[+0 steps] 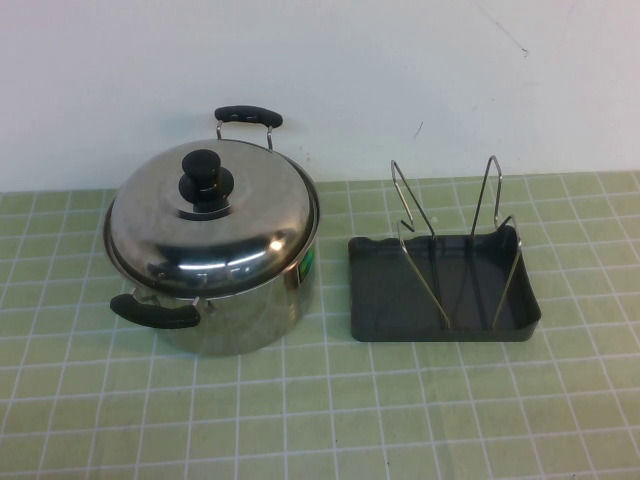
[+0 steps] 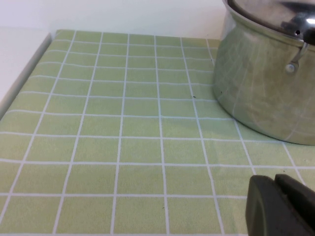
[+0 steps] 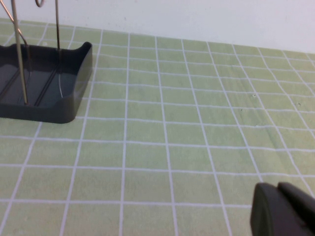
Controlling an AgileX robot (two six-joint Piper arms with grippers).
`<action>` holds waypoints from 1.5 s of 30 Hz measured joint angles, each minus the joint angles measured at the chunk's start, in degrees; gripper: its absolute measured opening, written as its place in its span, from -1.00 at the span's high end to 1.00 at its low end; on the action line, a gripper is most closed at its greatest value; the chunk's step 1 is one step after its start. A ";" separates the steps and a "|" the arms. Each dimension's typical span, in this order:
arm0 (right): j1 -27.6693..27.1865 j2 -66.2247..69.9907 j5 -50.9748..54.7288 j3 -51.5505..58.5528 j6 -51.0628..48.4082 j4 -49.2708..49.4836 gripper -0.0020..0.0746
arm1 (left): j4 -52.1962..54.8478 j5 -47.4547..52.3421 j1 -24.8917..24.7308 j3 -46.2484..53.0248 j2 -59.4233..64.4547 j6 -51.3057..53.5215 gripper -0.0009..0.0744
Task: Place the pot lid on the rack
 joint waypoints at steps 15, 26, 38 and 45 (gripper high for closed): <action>0.00 0.00 0.00 0.00 0.00 -1.13 0.95 | 0.04 0.00 0.00 0.00 0.00 0.00 0.98; 0.00 0.00 0.00 0.00 0.00 -1.51 0.95 | 0.64 0.00 0.00 0.00 0.00 0.00 0.98; 0.00 0.00 -14.53 0.12 0.00 -1.51 0.95 | 1.11 -14.37 0.00 0.11 0.00 0.00 0.98; 0.00 0.00 -39.07 0.12 0.10 -1.51 0.95 | 1.11 -36.90 0.00 0.11 0.00 0.00 0.98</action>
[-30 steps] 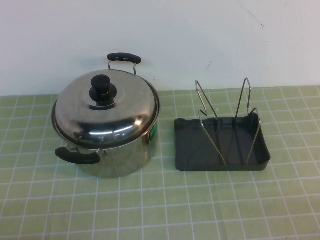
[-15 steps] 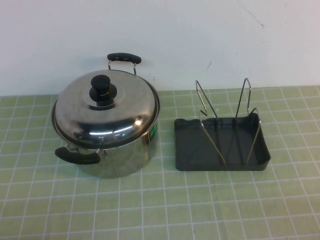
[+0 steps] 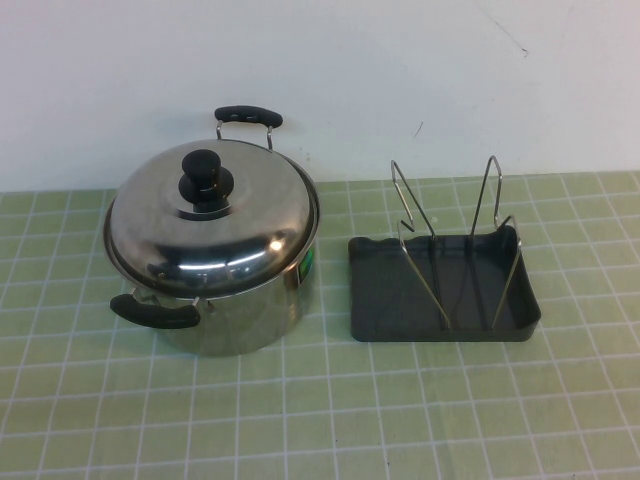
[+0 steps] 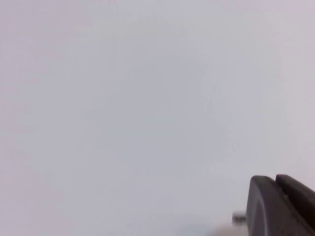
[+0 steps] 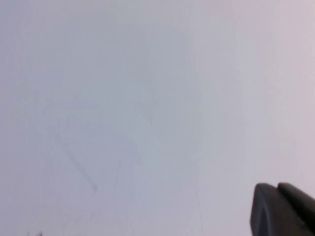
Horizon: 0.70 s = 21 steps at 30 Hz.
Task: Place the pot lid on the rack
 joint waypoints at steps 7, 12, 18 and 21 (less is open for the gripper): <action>0.00 0.00 -18.62 0.00 0.00 0.75 0.95 | 0.21 -11.24 0.00 0.00 0.00 0.00 0.98; 0.00 0.00 -17.89 -0.25 0.00 0.35 0.95 | -0.53 -6.94 0.00 -0.92 0.00 0.11 0.98; 0.00 0.00 4.05 -10.13 -0.21 -4.41 0.95 | -0.53 11.62 0.00 -13.72 2.19 0.37 0.98; 0.00 1.81 11.70 -16.07 -0.73 -7.10 0.95 | -0.53 12.28 0.00 -18.80 7.34 0.56 0.98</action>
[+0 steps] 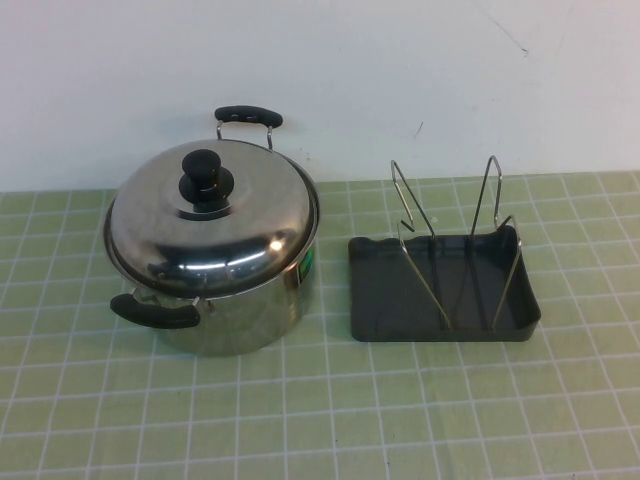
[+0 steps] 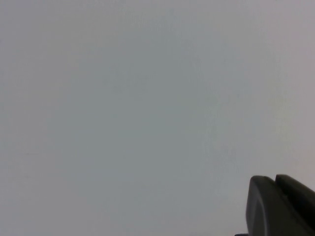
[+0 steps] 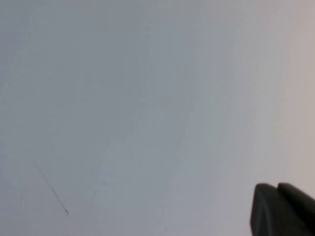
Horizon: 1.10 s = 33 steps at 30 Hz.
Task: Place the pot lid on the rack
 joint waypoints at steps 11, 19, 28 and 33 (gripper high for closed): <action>0.00 12.20 10.59 -4.41 -0.09 -1.88 0.95 | 11.98 -19.85 0.00 -3.18 30.14 -12.98 0.98; 0.00 15.38 12.72 -4.41 -0.09 -1.25 0.95 | 34.41 -40.19 0.00 -12.24 56.29 -27.88 0.57; 0.00 15.38 16.23 -4.41 -0.09 0.72 0.95 | 43.75 -43.50 0.00 -23.56 76.43 -31.99 -0.73; 0.00 15.38 17.34 -4.41 -0.09 1.24 0.95 | 45.95 -37.71 -1.75 -29.19 83.12 -29.89 -0.80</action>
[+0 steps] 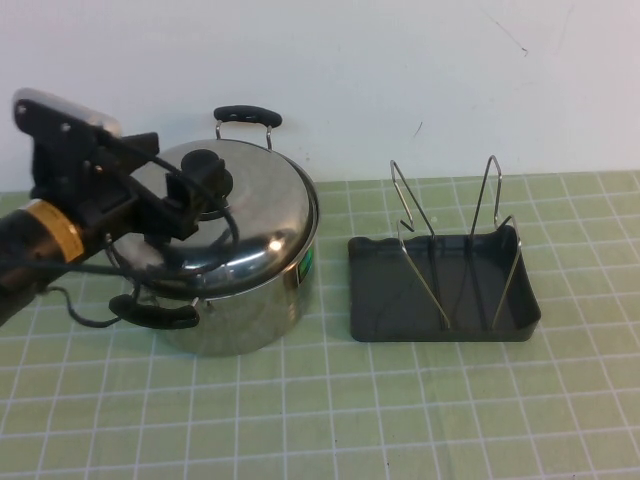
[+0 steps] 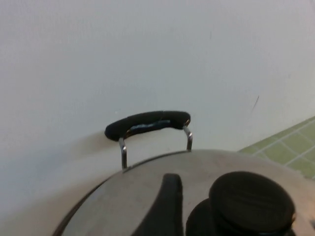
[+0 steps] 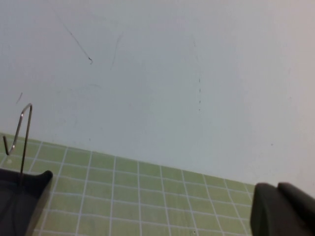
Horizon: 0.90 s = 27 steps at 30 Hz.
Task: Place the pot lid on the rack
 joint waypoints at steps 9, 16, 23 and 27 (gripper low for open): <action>0.00 0.00 0.10 0.00 0.00 0.87 0.95 | -1.84 3.04 -2.48 -5.58 8.71 3.31 -0.40; 0.00 0.00 0.10 0.00 0.00 2.26 0.95 | -4.40 2.00 -2.60 -5.78 8.76 4.24 0.12; 0.00 0.00 -2.28 -0.30 -0.03 5.03 0.95 | -5.13 -5.96 -2.60 -5.78 4.88 3.51 0.12; 2.09 0.00 -1.20 -2.85 -0.03 10.53 0.95 | -5.34 -15.61 -2.60 -5.78 -0.90 1.99 0.12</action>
